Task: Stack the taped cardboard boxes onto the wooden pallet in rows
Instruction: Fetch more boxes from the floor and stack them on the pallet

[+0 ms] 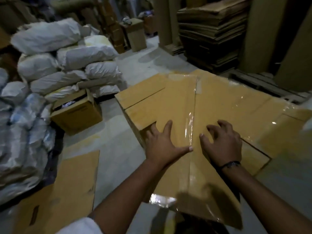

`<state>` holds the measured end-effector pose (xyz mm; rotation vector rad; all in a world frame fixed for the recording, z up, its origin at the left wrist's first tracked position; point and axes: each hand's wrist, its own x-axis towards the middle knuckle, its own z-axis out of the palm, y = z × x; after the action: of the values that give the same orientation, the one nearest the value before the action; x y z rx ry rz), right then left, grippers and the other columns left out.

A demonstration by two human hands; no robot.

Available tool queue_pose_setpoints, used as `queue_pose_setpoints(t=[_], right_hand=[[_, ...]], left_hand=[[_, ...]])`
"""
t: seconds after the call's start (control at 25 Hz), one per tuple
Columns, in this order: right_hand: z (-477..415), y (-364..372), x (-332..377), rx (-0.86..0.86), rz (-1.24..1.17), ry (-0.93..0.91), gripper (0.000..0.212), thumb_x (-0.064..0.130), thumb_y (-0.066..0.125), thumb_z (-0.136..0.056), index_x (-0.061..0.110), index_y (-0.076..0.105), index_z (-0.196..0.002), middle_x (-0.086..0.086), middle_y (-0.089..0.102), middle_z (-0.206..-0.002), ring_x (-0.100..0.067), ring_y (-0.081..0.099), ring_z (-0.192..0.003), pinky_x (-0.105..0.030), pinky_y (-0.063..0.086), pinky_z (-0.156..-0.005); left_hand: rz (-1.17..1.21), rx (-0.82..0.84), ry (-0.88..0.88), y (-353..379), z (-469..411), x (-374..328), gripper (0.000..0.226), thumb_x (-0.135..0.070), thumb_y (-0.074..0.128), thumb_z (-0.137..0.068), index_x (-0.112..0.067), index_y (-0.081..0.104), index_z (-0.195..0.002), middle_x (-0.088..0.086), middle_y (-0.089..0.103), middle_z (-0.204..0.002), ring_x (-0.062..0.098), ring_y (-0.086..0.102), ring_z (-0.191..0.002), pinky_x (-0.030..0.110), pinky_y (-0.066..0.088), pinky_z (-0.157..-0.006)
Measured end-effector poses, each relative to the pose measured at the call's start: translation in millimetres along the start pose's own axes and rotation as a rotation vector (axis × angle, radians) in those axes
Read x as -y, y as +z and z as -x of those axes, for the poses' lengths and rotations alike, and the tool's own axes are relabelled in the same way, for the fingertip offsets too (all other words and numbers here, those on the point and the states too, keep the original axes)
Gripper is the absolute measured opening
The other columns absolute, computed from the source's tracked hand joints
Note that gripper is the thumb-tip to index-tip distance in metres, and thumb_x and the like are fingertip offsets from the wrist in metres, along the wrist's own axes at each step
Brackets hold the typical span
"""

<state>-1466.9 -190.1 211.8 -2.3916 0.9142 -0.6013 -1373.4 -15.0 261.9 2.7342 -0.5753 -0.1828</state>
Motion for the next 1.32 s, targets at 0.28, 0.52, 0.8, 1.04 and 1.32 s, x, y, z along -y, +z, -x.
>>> queue_pose_setpoints(t=[0.28, 0.52, 0.8, 1.04, 1.32], right_hand=[[16.0, 22.6, 36.3, -0.091, 0.09, 0.224, 0.047, 0.056, 0.063, -0.086, 0.033, 0.064, -0.128, 0.003, 0.037, -0.152, -0.038, 0.043, -0.127, -0.05, 0.039, -0.105], [-26.2, 85.6, 58.7, -0.155, 0.071, 0.365, 0.047, 0.053, 0.063, -0.088, 0.031, 0.064, -0.13, 0.002, 0.036, -0.152, -0.038, 0.041, -0.13, -0.05, 0.037, -0.107], [-81.3, 129.1, 78.3, -0.23, 0.106, 0.539, 0.047, 0.049, 0.064, -0.089, 0.028, 0.063, -0.131, 0.0, 0.036, -0.152, -0.04, 0.041, -0.129, -0.052, 0.037, -0.107], [-83.7, 173.0, 90.7, -0.247, 0.185, 0.684, 0.048, 0.053, 0.062, -0.088, 0.033, 0.06, -0.132, 0.002, 0.033, -0.153, -0.037, 0.041, -0.129, -0.049, 0.035, -0.108], [-86.9, 225.1, 114.4, -0.228, 0.213, 0.788, 0.055, 0.058, 0.062, -0.087, 0.034, 0.056, -0.136, 0.001, 0.029, -0.156, -0.035, 0.039, -0.132, -0.05, 0.034, -0.111]], left_hand=[[-0.025, 0.06, 0.264, -9.1, -53.3, 32.4, 0.121, -0.091, 0.067, -0.056, -0.048, 0.015, -0.156, 0.012, 0.014, -0.162, 0.039, 0.022, -0.146, 0.053, 0.037, -0.111], [-0.077, 0.188, 0.438, -4.3, -157.0, 59.2, 0.122, -0.089, 0.07, -0.059, -0.046, 0.013, -0.157, 0.014, 0.012, -0.163, 0.04, 0.02, -0.147, 0.054, 0.034, -0.113], [-0.115, 0.383, 0.629, 1.4, -267.4, 68.2, 0.119, -0.085, 0.073, -0.061, -0.052, 0.01, -0.156, 0.012, 0.006, -0.167, 0.038, 0.017, -0.15, 0.055, 0.038, -0.111], [-0.081, 0.512, 0.749, 27.7, -311.7, 91.4, 0.118, -0.084, 0.074, -0.062, -0.051, 0.012, -0.157, 0.012, 0.006, -0.167, 0.037, 0.017, -0.15, 0.052, 0.038, -0.111], [-0.119, 0.696, 0.871, 43.4, -365.8, 133.0, 0.118, -0.086, 0.07, -0.065, -0.048, 0.011, -0.159, 0.016, 0.006, -0.167, 0.041, 0.013, -0.152, 0.056, 0.037, -0.112]])
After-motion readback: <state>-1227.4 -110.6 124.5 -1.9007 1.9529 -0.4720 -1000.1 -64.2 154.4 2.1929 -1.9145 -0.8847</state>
